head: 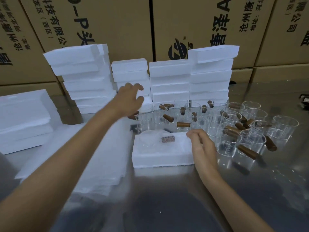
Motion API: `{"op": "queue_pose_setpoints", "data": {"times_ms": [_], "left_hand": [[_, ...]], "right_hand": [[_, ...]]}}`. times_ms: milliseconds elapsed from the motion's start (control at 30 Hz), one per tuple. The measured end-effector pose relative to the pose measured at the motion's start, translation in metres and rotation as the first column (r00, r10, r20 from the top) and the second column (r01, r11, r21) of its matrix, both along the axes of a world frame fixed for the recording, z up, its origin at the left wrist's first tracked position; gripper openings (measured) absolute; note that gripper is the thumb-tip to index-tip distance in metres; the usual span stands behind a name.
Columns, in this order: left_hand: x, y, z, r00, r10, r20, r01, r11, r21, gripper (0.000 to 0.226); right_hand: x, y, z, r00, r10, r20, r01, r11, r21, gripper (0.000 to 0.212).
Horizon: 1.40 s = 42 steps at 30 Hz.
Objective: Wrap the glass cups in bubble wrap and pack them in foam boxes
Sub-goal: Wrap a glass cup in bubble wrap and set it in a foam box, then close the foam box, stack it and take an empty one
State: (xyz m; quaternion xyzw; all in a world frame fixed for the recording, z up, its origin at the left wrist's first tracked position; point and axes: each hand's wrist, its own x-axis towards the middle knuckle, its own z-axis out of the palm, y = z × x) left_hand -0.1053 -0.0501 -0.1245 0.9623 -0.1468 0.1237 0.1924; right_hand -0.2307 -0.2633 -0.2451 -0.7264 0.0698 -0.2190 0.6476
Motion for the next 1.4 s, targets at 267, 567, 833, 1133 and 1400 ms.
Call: {"op": "queue_pose_setpoints", "data": {"times_ms": [267,567,833,1133,1400], "left_hand": [[0.101,-0.05,0.043,0.998,-0.01,0.055,0.007,0.999,0.048,0.067],[0.135,-0.097,0.03,0.974,0.029,0.225,-0.082,0.97,0.229,0.053],[0.096,-0.06,0.051,0.916,0.052,0.398,-0.14,0.971,0.194,0.045],[-0.063,-0.006,0.027,0.933,-0.12,0.339,0.074,0.987,0.146,0.061],[-0.143,-0.008,-0.049,0.986,-0.136,0.094,0.099,0.941,0.324,0.061]], "right_hand": [[0.004,0.0,-0.001,0.997,-0.049,-0.053,0.049,0.999,0.005,0.028],[0.007,-0.004,-0.002,0.998,-0.04,-0.043,0.041,0.999,0.03,0.023],[0.005,-0.006,-0.003,0.999,-0.032,-0.04,0.033,0.999,0.022,0.019],[0.0,-0.006,0.001,0.996,-0.077,-0.054,0.081,0.992,0.091,0.027],[-0.008,-0.009,0.007,0.985,-0.138,-0.103,0.158,0.963,0.22,0.039]]}}
